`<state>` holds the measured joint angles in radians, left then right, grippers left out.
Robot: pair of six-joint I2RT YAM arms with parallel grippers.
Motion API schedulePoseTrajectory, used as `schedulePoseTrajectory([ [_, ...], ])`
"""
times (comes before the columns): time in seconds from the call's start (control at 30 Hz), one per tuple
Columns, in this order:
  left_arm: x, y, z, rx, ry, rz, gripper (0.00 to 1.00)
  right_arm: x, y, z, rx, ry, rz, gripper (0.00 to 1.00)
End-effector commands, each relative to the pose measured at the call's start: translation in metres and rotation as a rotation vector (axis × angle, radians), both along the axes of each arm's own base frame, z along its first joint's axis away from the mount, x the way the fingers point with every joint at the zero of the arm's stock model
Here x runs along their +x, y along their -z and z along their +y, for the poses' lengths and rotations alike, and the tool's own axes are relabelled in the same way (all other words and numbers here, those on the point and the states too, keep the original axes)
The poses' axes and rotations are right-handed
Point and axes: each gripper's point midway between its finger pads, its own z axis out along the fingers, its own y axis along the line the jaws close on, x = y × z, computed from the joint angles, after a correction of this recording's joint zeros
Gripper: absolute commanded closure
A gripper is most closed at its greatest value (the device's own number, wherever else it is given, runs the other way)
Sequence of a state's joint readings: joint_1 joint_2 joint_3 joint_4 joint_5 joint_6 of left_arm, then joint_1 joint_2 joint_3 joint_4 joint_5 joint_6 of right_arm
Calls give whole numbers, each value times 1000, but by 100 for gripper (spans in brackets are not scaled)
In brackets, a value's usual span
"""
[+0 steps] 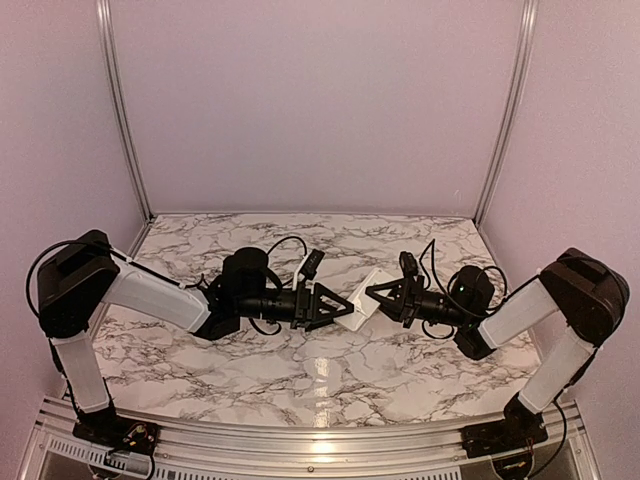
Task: Load the batteries into the remote control
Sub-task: Press the battery cover on the remote control.
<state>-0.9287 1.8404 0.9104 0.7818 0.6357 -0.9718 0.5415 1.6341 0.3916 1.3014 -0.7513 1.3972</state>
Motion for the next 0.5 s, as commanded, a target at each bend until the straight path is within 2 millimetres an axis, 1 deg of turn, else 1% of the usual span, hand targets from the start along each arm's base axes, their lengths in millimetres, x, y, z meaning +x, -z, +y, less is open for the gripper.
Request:
schedulePoseTrajectory([
  [0.0, -7, -4, -11, -27, 46, -3, 33, -1, -38, 4, 93, -8, -136, 100],
  [0.17, -13, 3, -15, -1, 65, -5, 36, 0, -39, 4, 95, -3, -135, 100],
  [0.4, -11, 5, -18, 10, 65, -4, 44, -1, -38, 4, 94, -6, -129, 100],
  [0.47, -10, 7, -20, 20, 65, -1, 47, 0, -39, 4, 94, -3, -129, 100],
])
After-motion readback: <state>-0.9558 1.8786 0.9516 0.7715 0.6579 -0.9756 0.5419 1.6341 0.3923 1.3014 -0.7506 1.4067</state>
